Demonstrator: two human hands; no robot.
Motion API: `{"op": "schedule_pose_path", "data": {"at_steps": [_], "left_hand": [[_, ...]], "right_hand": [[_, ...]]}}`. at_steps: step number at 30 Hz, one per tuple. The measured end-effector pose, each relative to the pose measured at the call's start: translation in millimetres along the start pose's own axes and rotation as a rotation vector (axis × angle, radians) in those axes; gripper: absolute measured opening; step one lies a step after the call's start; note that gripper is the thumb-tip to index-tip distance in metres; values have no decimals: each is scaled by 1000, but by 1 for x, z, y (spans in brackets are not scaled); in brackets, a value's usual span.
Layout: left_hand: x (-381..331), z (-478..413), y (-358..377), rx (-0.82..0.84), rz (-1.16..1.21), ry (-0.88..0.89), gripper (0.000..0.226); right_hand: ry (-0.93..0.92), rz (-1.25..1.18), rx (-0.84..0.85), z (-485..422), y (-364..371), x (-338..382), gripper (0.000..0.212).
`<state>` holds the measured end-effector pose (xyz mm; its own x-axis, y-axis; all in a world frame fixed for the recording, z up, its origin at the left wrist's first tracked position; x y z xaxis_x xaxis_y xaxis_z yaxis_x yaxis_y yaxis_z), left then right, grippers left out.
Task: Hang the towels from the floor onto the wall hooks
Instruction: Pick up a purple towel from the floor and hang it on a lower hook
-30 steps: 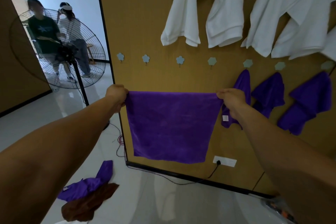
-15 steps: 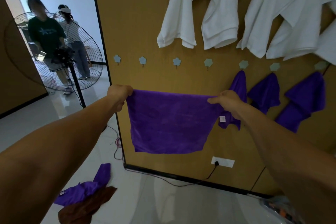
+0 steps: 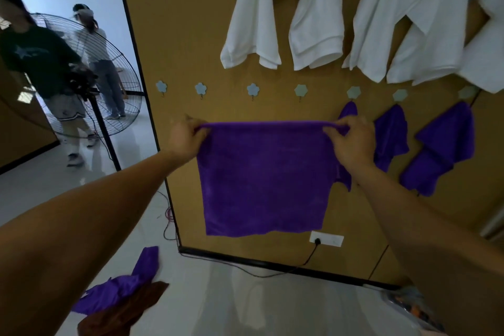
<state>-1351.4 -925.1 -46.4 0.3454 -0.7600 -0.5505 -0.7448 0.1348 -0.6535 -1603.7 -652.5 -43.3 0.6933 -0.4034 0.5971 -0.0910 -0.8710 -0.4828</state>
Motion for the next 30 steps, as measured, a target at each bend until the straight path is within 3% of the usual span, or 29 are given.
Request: {"op": "schedule_pose_path", "data": {"at_steps": [1, 2, 3, 4, 5, 6, 7, 9, 14, 16, 20, 22, 25, 27, 29, 30], "left_hand": [[-3, 3, 2, -110, -70, 89, 23], [1, 6, 11, -49, -150, 122, 22], [9, 12, 27, 215, -279, 96, 21], [19, 25, 44, 597, -431, 3, 23], [30, 36, 56, 917, -528, -105, 24], [36, 42, 62, 1050, -552, -174, 25], [37, 42, 65, 1033, -515, -176, 27], [34, 26, 70, 819, -375, -148, 29], [14, 4, 87, 594, -185, -224, 24], [3, 0, 93, 476, 18, -289, 22], [-20, -4, 98, 169, 416, -451, 17], [-32, -7, 104, 85, 605, -510, 11], [-36, -25, 121, 85, 802, -543, 10], [-33, -42, 134, 145, 824, -501, 17], [-33, -58, 144, 230, 766, -423, 26], [-33, -67, 147, 264, 706, -377, 29]], "right_hand": [[-87, 29, -20, 3, -1, 0, 22], [-147, 88, 173, 8, 7, -4, 22], [-117, 204, 554, 23, 18, -11, 25], [-19, 334, 969, 43, 25, -25, 30], [85, 393, 1179, 52, 25, -38, 35], [173, 379, 1200, 51, 23, -49, 38], [206, 323, 1103, 46, 20, -56, 38], [175, 272, 893, 32, 16, -62, 37], [276, 108, 744, 23, 16, -76, 36], [286, -22, 622, 18, 16, -80, 24], [378, -252, 367, 11, 23, -88, 22], [443, -351, 331, 10, 33, -83, 18], [464, -463, 307, -2, 51, -73, 29], [472, -520, 329, -13, 58, -64, 28], [408, -484, 457, -22, 67, -57, 15], [369, -417, 543, -25, 71, -54, 19]]}}
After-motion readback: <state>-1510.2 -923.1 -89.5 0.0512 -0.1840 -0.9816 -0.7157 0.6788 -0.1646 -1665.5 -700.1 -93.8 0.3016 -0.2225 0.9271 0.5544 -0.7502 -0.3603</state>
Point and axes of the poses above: each hand's wrist, its own z-axis away from the middle knuckle, its own y-axis out of the palm, x = y × z, the point moved 3 cm from there along -z, towards the middle knuckle, and after that the axes turned 2 degrees about -x, right-handed, at the moved point
